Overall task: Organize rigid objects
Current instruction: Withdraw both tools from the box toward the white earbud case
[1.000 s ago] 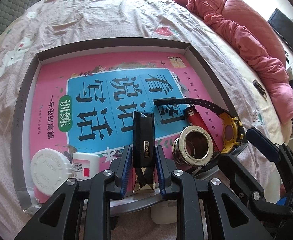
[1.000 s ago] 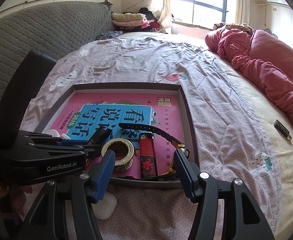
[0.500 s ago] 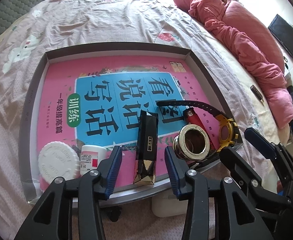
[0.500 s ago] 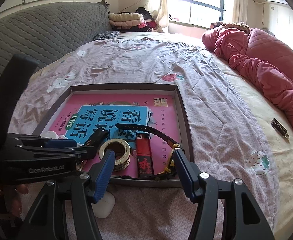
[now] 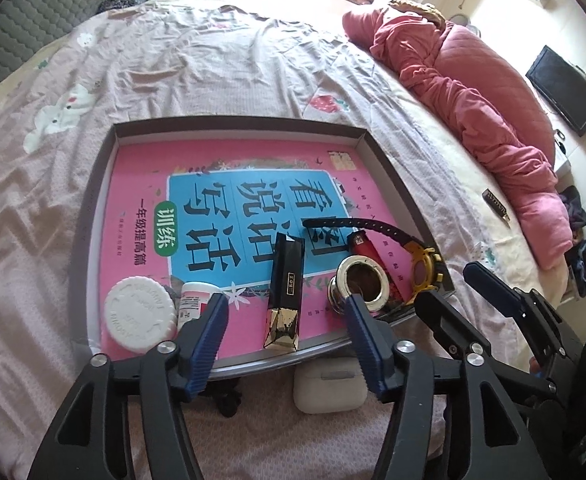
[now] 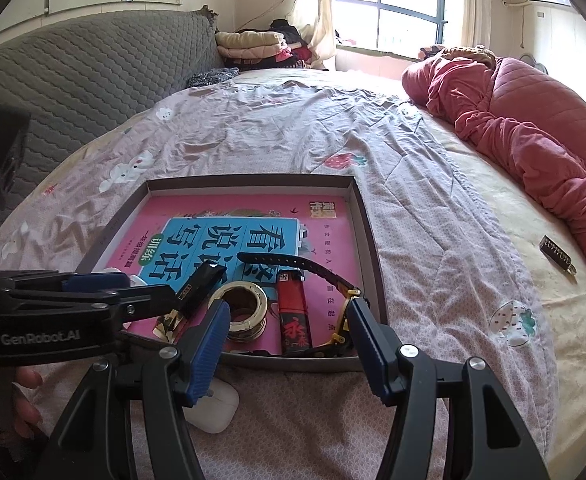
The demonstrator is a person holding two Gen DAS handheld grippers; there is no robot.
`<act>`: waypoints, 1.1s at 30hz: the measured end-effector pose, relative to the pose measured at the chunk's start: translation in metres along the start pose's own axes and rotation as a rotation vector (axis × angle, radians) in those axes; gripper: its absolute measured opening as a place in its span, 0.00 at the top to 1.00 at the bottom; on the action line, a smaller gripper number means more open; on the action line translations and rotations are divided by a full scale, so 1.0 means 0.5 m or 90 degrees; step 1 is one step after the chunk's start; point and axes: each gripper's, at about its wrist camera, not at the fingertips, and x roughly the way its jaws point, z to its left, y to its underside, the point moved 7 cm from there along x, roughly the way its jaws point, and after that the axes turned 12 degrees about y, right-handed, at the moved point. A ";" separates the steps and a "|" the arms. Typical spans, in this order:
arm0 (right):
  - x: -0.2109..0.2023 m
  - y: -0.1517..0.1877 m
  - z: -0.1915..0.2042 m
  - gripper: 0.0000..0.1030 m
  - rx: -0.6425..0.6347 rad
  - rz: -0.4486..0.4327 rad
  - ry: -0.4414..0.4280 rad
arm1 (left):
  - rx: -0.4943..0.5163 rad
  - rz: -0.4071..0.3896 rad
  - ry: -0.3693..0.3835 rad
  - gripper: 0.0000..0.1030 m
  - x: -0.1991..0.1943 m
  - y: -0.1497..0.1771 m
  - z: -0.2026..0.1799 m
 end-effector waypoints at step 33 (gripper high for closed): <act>-0.090 0.016 0.011 0.32 0.013 -0.026 -0.021 | -0.043 -0.076 -0.058 0.25 -0.166 0.060 0.066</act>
